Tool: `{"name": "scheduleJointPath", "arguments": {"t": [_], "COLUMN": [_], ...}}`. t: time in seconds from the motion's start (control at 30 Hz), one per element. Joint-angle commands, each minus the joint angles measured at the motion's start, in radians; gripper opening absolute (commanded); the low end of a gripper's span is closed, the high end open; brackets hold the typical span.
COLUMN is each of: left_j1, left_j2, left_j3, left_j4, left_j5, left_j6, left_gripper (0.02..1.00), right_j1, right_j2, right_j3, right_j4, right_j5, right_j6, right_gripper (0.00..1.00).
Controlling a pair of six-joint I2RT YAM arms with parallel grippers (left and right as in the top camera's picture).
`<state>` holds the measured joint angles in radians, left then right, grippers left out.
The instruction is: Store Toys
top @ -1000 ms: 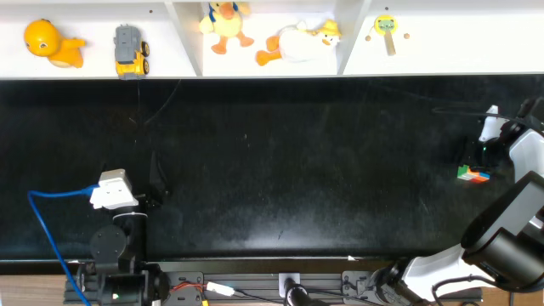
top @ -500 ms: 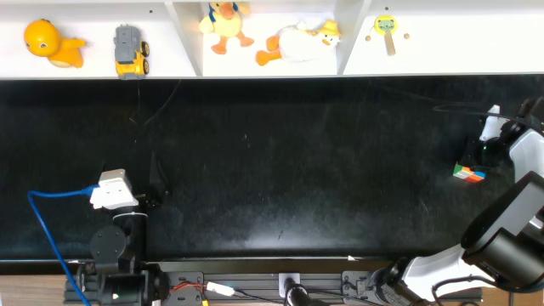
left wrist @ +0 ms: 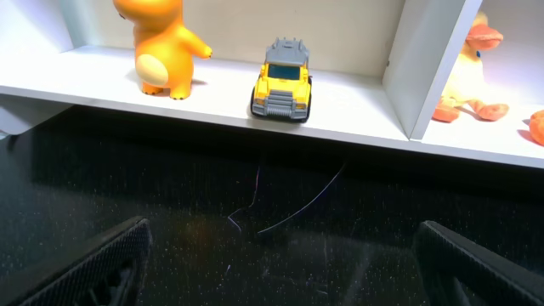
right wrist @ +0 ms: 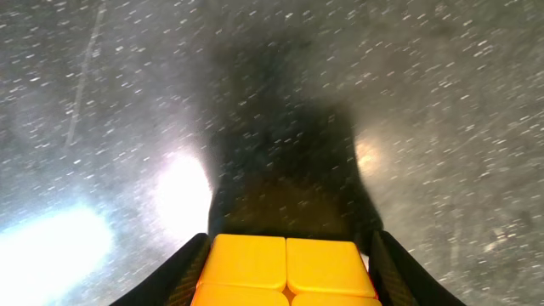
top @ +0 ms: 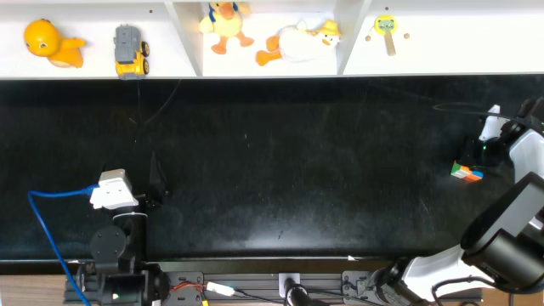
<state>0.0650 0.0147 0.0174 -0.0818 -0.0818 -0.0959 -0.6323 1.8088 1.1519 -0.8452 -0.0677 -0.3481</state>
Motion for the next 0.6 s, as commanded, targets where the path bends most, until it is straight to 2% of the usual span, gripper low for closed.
{"name": "scheduleJointPath", "arguments": {"t": [0.03, 0.17, 0.47, 0.6], "left_j1": [-0.001, -0.001, -0.001, -0.001], "left_j2": [-0.012, -0.012, -0.012, -0.012], "left_j3": [-0.009, -0.009, -0.009, -0.009], "left_j4": [0.002, 0.002, 0.002, 0.002], "left_j5": [0.013, 0.013, 0.013, 0.013], "left_j6": [0.021, 0.021, 0.021, 0.021], "left_gripper": [0.998, 0.998, 0.998, 0.996], "right_j1": [0.017, 0.035, 0.114, 0.148], "right_j2": [-0.075, -0.166, -0.394, -0.457], "right_j3": [-0.016, -0.016, -0.016, -0.016], "right_j4": [-0.018, -0.033, -0.064, -0.055], "right_j5": [-0.051, -0.074, -0.061, -0.015], "right_j6": [0.031, 0.037, 0.094, 0.102], "right_gripper": [0.329, 0.316, 0.303, 0.169]}}
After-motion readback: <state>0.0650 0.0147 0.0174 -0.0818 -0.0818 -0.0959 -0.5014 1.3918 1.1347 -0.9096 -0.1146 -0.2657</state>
